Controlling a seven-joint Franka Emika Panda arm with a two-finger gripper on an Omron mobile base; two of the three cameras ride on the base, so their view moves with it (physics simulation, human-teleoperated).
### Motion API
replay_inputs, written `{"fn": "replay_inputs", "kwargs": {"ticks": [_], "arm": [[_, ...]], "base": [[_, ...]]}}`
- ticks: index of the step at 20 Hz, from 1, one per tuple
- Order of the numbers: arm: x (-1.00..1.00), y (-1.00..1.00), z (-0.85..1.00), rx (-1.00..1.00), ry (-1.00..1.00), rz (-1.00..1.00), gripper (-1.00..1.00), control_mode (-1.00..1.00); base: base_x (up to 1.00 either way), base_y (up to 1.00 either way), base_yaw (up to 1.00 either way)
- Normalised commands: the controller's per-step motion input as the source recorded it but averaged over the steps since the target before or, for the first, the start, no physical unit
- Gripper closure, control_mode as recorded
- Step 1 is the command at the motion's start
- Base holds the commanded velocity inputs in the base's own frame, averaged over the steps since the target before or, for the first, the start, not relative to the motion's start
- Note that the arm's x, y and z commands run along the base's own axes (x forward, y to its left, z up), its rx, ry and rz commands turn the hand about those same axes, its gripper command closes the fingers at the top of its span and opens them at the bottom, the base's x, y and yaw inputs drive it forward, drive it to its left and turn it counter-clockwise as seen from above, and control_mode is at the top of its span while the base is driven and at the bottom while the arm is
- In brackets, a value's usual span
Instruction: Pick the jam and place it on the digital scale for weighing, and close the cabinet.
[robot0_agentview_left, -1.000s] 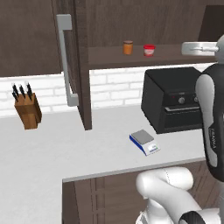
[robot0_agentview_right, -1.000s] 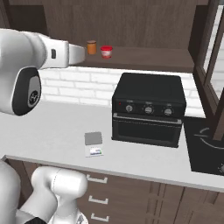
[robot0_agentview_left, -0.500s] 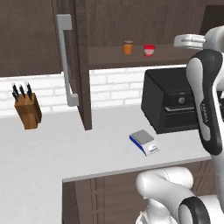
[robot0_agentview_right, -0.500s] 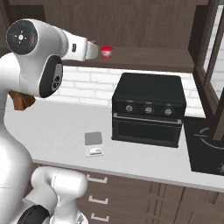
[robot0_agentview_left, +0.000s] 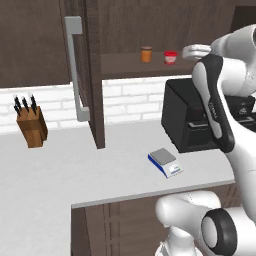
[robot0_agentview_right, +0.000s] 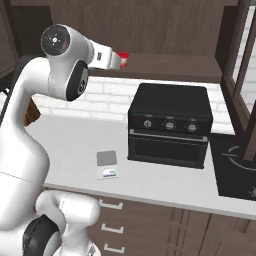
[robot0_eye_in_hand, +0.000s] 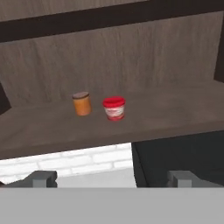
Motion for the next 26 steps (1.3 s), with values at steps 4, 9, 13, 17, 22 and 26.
{"fn": "replay_inputs", "kwargs": {"ticks": [4, 9, 13, 17, 22, 26], "arm": [[0.54, 0.0, -0.12, 0.0, 0.09, 0.0, -1.0, -1.0], [0.65, 0.0, -0.26, 0.0, 0.01, 0.0, -1.0, -1.0], [0.57, 0.0, -0.12, 0.0, 0.0, 0.0, -1.0, -1.0], [0.54, 0.0, -0.09, 0.0, 0.0, 0.0, -1.0, -1.0], [0.44, 0.0, -0.02, 0.0, 0.0, 0.0, -1.0, -1.0], [0.48, 0.0, -0.02, 0.0, 0.0, 0.0, -1.0, -1.0]], "base": [[0.0, 0.0, 0.0], [0.0, 0.0, 0.0], [0.0, 0.0, 0.0], [0.0, 0.0, 0.0], [0.0, 0.0, 0.0], [0.0, 0.0, 0.0]]}}
